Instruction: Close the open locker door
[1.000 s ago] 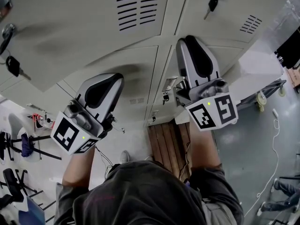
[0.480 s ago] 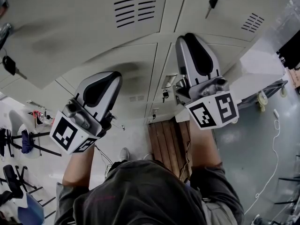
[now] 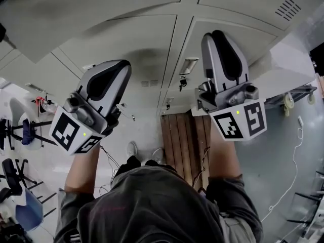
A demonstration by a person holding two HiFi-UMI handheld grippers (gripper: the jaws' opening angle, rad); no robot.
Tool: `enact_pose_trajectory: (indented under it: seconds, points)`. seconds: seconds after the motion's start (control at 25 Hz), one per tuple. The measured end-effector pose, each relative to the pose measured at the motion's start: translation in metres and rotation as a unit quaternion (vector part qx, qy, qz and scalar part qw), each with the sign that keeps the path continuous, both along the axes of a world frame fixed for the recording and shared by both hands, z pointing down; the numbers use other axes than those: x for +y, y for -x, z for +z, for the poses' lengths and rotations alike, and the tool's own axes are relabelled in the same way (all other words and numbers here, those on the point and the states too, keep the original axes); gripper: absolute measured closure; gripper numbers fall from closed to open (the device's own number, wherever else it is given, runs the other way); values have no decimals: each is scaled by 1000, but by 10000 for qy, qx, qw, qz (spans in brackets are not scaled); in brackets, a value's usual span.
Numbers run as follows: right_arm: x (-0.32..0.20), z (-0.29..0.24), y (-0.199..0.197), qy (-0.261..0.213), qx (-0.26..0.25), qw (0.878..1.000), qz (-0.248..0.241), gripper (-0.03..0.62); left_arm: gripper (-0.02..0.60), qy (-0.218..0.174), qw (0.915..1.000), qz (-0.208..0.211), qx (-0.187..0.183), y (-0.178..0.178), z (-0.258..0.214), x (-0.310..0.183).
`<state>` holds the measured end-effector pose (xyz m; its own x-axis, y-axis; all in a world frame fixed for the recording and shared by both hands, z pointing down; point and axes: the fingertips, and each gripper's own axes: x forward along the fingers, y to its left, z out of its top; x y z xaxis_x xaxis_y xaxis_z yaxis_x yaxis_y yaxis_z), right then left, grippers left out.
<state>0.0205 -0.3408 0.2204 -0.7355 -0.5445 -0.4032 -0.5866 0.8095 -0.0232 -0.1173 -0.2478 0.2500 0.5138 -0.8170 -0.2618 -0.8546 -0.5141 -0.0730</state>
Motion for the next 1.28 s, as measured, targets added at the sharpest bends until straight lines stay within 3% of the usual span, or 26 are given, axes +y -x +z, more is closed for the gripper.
enact_pose_trajectory:
  seconds: [0.36,0.88,1.28]
  points:
    - [35,42,13,470,155,9987,-109,502,566,136,9999,-21,-18,16,10,35]
    - [141,68,81,808,591,9950,28,508,566,129,9997,73,205,97,15,130]
    - [217,89,132,998,840,9913,-174,528,566,301,9990,82,319,142,35,187]
